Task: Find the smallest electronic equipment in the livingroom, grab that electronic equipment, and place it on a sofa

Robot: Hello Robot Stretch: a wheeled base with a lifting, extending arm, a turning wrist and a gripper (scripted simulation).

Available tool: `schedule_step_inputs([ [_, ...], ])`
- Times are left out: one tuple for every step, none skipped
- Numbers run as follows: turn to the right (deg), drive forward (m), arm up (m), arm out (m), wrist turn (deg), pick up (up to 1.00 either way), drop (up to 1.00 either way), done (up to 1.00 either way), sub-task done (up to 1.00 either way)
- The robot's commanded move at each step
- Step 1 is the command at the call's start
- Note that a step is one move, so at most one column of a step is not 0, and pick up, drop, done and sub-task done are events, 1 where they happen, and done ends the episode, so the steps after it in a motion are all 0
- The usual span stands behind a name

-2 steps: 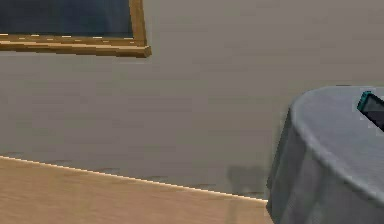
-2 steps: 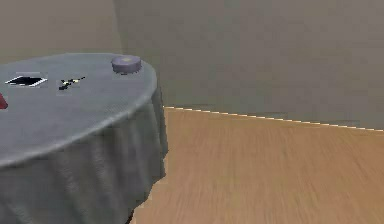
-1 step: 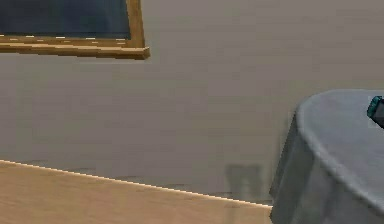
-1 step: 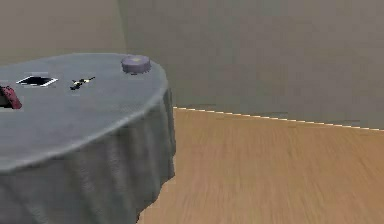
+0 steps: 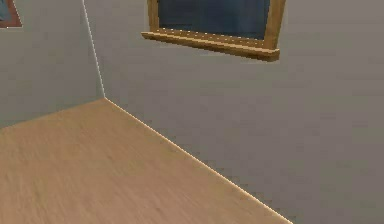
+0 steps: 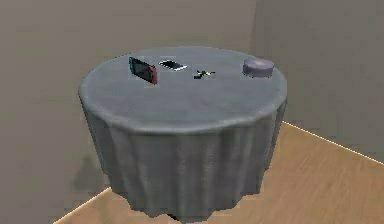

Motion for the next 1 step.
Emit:
schedule_step_inputs([
  [-3.0, 0.0, 0.0, 0.0, 0.0, 0.0, 0.0, 0.0, 0.0],
])
